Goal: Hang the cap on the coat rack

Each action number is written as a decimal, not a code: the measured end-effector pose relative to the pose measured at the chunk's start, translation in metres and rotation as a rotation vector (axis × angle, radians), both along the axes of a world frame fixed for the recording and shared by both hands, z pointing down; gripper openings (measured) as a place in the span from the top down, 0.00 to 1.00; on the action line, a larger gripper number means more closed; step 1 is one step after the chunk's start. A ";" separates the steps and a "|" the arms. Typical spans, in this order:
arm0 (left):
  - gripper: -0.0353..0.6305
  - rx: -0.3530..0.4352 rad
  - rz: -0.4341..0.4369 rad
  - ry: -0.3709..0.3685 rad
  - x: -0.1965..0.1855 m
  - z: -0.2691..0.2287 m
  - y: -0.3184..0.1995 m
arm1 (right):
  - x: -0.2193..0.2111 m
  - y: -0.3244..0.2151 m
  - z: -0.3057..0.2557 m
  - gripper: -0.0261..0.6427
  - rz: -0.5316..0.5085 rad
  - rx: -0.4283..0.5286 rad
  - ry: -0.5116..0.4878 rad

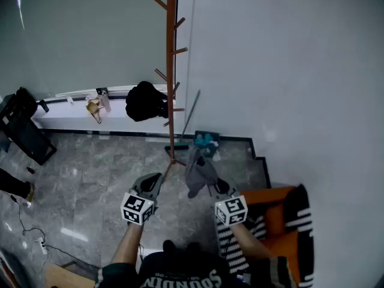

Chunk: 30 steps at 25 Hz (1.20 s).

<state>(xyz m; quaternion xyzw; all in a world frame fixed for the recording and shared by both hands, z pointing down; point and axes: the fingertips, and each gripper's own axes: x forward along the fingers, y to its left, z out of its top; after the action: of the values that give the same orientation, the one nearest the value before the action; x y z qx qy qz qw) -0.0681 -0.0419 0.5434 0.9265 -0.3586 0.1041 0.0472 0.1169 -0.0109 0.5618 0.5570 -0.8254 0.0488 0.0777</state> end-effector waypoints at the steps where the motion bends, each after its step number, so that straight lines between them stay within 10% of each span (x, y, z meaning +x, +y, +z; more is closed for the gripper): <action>1: 0.95 0.004 0.000 0.001 0.001 0.000 -0.002 | 0.002 -0.001 0.000 0.91 0.002 0.000 0.000; 30: 0.95 -0.001 -0.012 -0.008 0.018 -0.002 0.016 | 0.011 0.011 -0.007 0.91 -0.037 0.017 -0.009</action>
<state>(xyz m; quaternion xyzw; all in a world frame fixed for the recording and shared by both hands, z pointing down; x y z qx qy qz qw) -0.0497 -0.0263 0.5414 0.9238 -0.3645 0.1078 0.0471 0.1275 -0.0001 0.5547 0.5421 -0.8362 0.0431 0.0702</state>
